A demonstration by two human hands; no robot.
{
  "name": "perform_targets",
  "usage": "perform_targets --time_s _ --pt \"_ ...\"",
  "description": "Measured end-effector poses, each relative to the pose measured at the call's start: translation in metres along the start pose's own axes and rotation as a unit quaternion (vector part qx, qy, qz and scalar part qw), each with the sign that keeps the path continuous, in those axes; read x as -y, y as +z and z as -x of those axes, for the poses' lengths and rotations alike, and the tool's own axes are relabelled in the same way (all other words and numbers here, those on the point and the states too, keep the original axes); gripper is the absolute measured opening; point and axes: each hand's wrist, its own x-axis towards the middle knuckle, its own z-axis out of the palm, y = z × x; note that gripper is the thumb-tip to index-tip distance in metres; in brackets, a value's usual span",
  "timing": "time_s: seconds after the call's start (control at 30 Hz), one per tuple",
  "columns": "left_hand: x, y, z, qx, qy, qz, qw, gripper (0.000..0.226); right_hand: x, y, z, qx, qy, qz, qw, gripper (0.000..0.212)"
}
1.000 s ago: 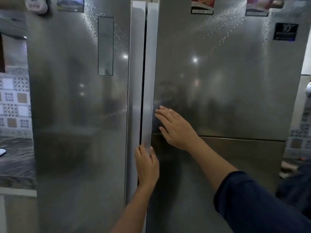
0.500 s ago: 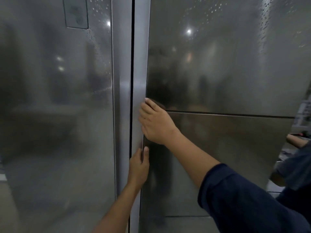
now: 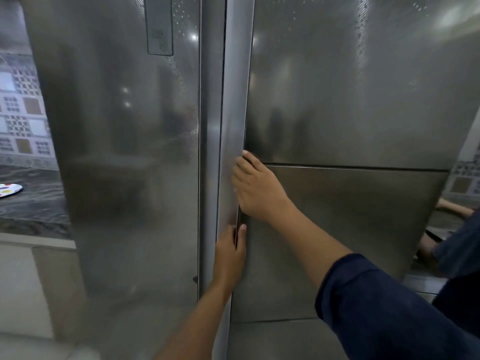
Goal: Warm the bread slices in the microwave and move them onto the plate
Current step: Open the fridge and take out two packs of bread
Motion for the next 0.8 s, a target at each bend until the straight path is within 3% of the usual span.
perform_targets --time_s 0.1,0.37,0.53,0.6,0.7,0.8 --pt "-0.012 -0.008 0.039 -0.003 0.024 -0.046 0.999 0.021 -0.005 -0.027 0.029 -0.048 -0.001 -0.042 0.998 0.049" --pt "-0.081 -0.039 0.107 -0.102 0.088 -0.071 0.988 0.043 -0.021 -0.095 0.123 -0.117 -0.007 -0.072 0.991 0.033" --pt "-0.119 -0.042 0.128 0.069 0.043 0.149 0.986 0.034 -0.040 -0.137 0.186 -0.186 0.020 -0.144 0.972 0.023" --pt "-0.126 -0.034 0.135 0.082 0.030 0.175 0.981 0.037 -0.047 -0.156 0.202 -0.203 0.003 -0.153 0.967 0.027" --pt "-0.139 -0.018 0.141 0.097 0.044 0.148 0.983 0.053 -0.052 -0.180 0.211 -0.174 -0.031 -0.131 0.975 0.033" --pt "-0.162 -0.009 0.149 0.082 0.074 0.098 0.989 0.061 -0.054 -0.191 0.215 -0.072 0.027 -0.032 0.997 0.041"
